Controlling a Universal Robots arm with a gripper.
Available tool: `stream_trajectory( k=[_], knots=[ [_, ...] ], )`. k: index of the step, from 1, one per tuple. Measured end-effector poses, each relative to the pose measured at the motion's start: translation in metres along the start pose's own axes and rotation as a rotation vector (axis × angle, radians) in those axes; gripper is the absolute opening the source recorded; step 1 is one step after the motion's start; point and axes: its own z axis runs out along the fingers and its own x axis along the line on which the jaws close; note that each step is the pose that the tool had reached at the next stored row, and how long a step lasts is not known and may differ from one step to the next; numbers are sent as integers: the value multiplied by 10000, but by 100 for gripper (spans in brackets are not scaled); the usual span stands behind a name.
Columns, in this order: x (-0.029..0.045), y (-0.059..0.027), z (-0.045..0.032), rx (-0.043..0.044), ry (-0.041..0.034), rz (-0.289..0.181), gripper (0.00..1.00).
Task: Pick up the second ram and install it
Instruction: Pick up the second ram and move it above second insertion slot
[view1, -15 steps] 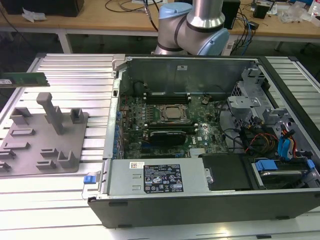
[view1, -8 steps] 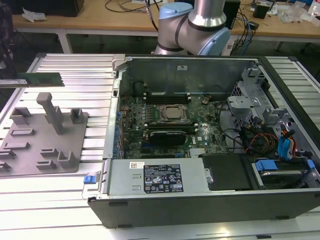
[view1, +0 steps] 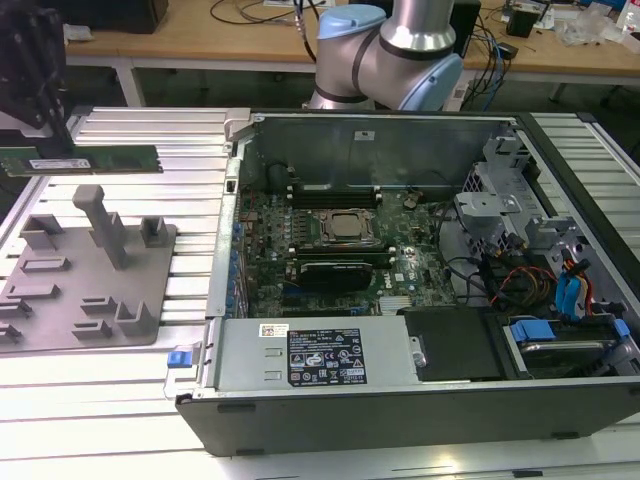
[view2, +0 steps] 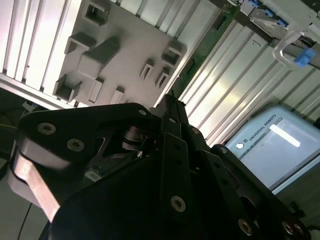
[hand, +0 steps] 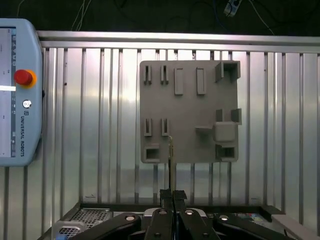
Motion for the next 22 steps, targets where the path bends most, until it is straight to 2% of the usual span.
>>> stream_trajectory(
  k=[1, 3, 6, 9, 22],
  knots=[
    [1, -58, -3, -2, 1, 1, 9],
    [1, -111, -4, -2, 1, 2, 9],
    [5, -302, -9, -5, 1, 1, 9],
    [7, -433, -13, -5, 0, 0, 9],
    [12, -757, -24, -5, 0, 1, 9]
  ],
)
